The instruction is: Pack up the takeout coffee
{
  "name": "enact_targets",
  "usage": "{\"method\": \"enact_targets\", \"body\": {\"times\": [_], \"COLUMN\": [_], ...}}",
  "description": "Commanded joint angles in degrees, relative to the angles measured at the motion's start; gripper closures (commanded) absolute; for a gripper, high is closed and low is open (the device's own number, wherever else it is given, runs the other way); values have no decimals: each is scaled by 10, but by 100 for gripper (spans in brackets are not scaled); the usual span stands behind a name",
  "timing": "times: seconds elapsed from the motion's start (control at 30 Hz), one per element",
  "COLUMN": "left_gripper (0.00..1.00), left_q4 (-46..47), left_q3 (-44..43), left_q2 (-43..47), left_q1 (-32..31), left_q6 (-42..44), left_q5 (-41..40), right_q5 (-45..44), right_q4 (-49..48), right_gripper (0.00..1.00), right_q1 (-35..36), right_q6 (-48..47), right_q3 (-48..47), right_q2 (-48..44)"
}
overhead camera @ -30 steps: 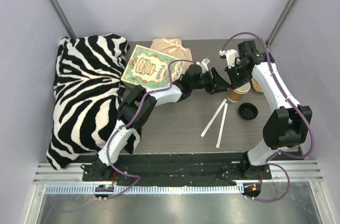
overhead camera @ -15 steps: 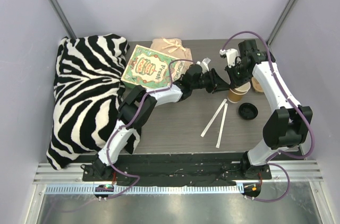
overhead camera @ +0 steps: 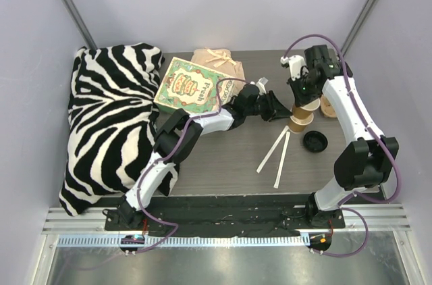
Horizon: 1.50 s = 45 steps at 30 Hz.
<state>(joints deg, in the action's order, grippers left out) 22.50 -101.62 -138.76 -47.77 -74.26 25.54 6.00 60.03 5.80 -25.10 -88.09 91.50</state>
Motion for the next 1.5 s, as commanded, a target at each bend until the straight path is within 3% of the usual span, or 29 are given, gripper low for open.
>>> {"method": "enact_targets", "body": {"times": [0.0, 0.2, 0.4, 0.47, 0.53, 0.57, 0.6, 0.63, 0.67, 0.73, 0.77, 0.87, 1.03, 1.13, 1.2, 1.3, 1.47], "left_gripper": [65, 50, 43, 40, 39, 36, 35, 33, 13, 10, 6, 0, 0, 0, 0, 0, 0], "left_q4": [17, -11, -68, -144, -233, -358, -420, -472, -558, -668, -687, -687, -645, -623, -633, -679, -686], "left_q3": [-30, -42, -21, -21, -30, -51, -62, -70, -81, -98, -96, -22, 46, 66, 60, 34, 40], "left_q2": [22, 75, 164, 200, 261, 279, 311, 323, 332, 345, 351, 380, 382, 388, 398, 422, 499], "left_q1": [0, 6, 23, 37, 45, 48, 47, 46, 45, 42, 33, 17, -17, -16, -1, 64, 188], "left_q6": [21, 48, 90, 132, 252, 305, 418, 463, 503, 627, 670, 757, 794, 785, 766, 729, 696], "left_q5": [8, 21, 36, 39, 26, -17, -46, -77, -134, -216, -294, -386, -523, -532, -496, -353, -173], "right_q5": [-30, -35, 8, 7, 1, -2, -8, -11, -13, -19, -20, -20, -13, 17, 60, 115, 128], "right_q4": [-5, 14, 22, 11, 4, 4, 3, 2, 0, -2, -3, -4, -9, -4, 4, 13, -18], "right_gripper": [99, 99, 99, 99, 99, 99, 99, 99, 99, 99, 99, 99, 99, 99, 99, 99, 99], "right_q1": [3, 1, 1, 1, 2, 2, 2, 2, 2, 1, 0, -3, -8, -11, -11, -3, 94], "right_q6": [-8, -24, -18, -14, -10, -7, -5, 0, 3, 8, 8, 14, 20, 22, 22, 18, 17], "right_q3": [-73, -141, -158, -152, -140, -134, -129, -124, -110, -94, -79, -49, -29, -28, -37, -40, -5], "right_q2": [-47, -89, -135, -149, -156, -159, -162, -164, -167, -178, -182, -194, -200, -204, -199, -188, -176]}}
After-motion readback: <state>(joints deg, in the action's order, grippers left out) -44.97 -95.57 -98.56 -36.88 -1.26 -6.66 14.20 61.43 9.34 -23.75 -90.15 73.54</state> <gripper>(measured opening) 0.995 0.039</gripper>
